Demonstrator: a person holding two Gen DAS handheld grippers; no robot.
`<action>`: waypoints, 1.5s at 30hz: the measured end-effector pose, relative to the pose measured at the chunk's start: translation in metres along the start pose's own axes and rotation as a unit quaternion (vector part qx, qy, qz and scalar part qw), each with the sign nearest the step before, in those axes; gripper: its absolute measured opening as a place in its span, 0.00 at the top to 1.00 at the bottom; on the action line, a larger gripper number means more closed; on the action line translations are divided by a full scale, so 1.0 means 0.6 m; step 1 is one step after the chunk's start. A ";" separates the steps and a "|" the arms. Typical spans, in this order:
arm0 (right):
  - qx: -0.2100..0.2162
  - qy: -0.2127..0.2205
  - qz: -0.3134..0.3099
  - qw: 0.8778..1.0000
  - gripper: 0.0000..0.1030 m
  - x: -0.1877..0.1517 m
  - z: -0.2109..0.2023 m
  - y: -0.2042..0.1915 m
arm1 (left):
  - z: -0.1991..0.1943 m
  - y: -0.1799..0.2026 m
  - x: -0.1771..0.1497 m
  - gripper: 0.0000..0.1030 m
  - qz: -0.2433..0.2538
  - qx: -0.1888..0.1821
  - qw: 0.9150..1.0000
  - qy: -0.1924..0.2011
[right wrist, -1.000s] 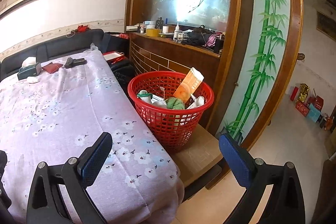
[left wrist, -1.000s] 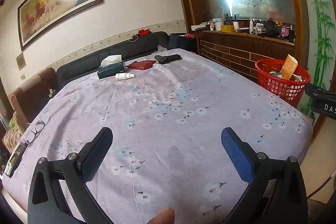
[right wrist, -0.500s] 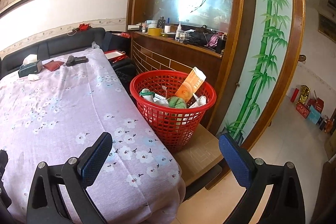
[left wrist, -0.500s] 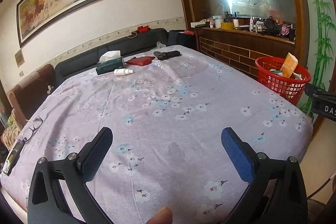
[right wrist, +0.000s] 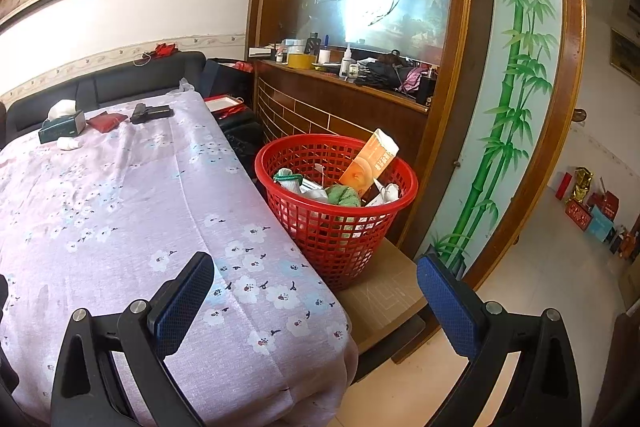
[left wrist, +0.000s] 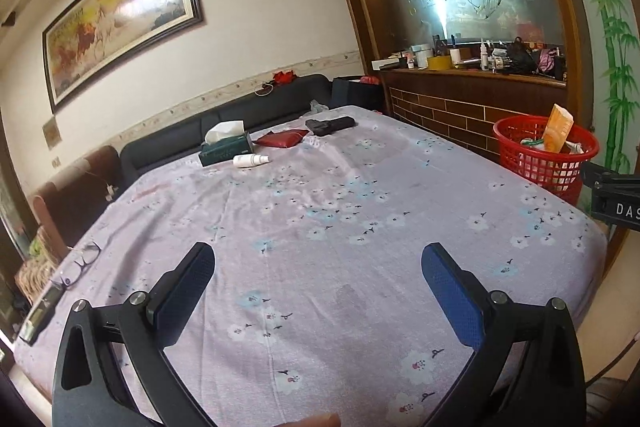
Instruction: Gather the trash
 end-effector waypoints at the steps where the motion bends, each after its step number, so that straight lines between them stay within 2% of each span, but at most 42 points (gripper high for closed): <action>1: 0.000 0.000 0.000 1.000 0.00 -0.001 -0.001 0.000 | 0.000 -0.002 0.000 0.00 0.000 0.001 1.000 0.001; 22: 0.010 0.001 -0.014 1.000 0.00 0.001 0.001 -0.023 | 0.023 -0.016 -0.012 0.00 -0.022 -0.022 0.999 -0.040; 30: 0.035 0.000 -0.031 0.999 0.00 0.009 0.008 -0.055 | 0.040 -0.041 -0.018 0.00 -0.038 -0.018 0.997 -0.059; 34: 0.083 -0.018 -0.061 0.995 0.00 0.022 0.025 -0.108 | 0.067 -0.086 -0.016 0.00 -0.060 -0.007 0.995 -0.076; 38: 0.143 -0.055 -0.084 0.985 0.00 0.035 0.057 -0.179 | 0.112 -0.154 -0.020 0.00 -0.074 0.025 0.991 -0.109; 43: 0.203 -0.096 -0.124 0.967 0.00 0.050 0.105 -0.296 | 0.176 -0.234 -0.045 0.00 -0.099 0.053 0.978 -0.174; 45: 0.216 -0.097 -0.141 0.961 0.00 0.052 0.120 -0.341 | 0.198 -0.257 -0.056 0.00 -0.116 0.049 0.973 -0.195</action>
Point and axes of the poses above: each gripper's, at about its wrist camera, not at the fingertips, and z roughly the way its jaws point, y to its right, x to its top, the point moved 3 cm from there along z, roughly the way its jaws point, and after that the axes turned 10 degrees about x, right-handed, at the moved point
